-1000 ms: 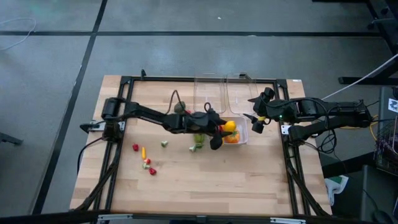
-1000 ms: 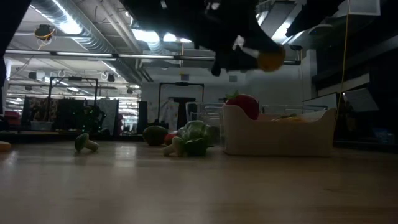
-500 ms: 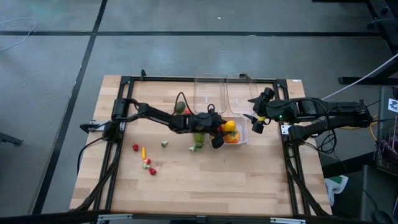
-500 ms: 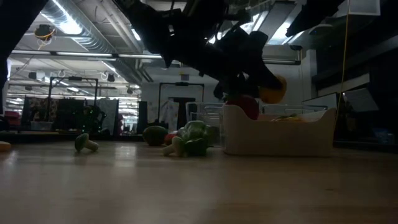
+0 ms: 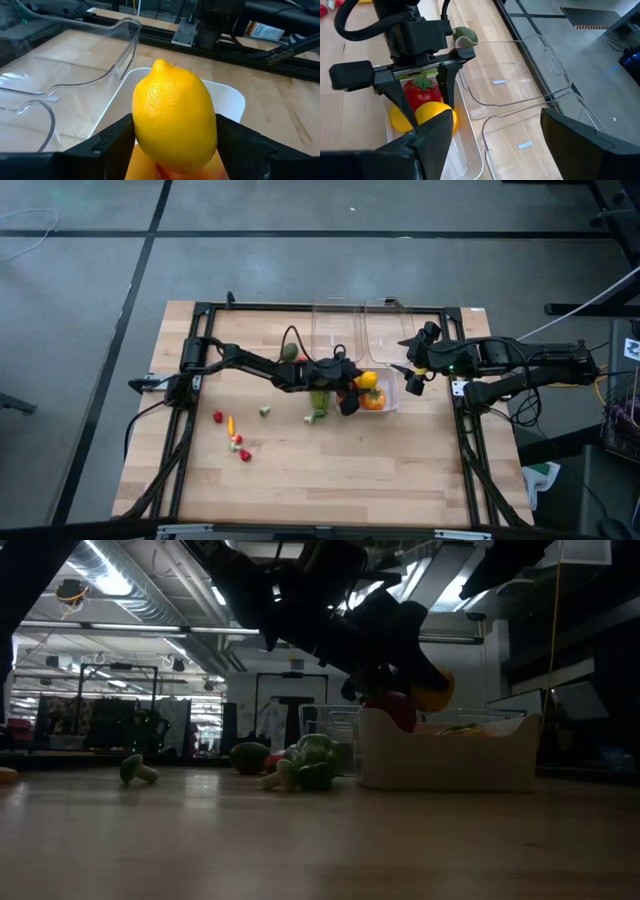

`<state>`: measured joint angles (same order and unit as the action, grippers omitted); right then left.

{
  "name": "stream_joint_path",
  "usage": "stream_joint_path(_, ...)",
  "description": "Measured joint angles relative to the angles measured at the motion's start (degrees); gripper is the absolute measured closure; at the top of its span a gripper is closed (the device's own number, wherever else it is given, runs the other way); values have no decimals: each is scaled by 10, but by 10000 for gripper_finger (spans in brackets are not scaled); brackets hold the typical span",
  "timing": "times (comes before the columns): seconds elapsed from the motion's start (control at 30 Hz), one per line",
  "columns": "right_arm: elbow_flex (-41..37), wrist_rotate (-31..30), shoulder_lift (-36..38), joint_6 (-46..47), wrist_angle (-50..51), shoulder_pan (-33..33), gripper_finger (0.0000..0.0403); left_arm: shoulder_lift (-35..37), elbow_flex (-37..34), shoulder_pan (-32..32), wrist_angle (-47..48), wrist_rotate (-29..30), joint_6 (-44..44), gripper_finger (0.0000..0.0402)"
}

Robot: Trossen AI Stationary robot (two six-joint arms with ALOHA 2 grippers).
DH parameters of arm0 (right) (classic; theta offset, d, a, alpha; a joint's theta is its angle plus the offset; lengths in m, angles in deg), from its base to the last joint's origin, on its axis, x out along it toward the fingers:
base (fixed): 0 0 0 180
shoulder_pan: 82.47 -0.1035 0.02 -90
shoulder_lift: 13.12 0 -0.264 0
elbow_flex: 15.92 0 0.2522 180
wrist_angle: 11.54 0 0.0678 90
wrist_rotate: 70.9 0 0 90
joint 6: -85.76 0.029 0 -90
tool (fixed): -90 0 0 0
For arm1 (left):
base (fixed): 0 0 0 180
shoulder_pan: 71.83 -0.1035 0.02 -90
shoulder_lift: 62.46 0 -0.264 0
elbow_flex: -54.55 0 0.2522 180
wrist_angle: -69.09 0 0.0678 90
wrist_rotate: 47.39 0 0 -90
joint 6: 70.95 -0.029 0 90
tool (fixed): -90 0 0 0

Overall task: Sort produce into baskets
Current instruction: Put the lemon into the white bin, then put the top right green mushroom into the right transparent bin

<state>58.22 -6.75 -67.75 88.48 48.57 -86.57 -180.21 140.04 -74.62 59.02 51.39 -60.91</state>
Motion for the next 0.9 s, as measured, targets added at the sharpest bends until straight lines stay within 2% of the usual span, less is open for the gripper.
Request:
stream_joint_path(0.23, 0, 0, 0, 0, 0, 0, 105, 0, 0, -1, 5, 0, 0, 112)
stream_joint_path(0.6, 0, 0, 0, 0, 0, 0, 105, 4, 0, -6, 5, 0, 0, 110)
stream_joint_path(0.9, 0, 0, 0, 0, 1, 0, 105, 56, 1, -28, 28, -1, -6, 109)
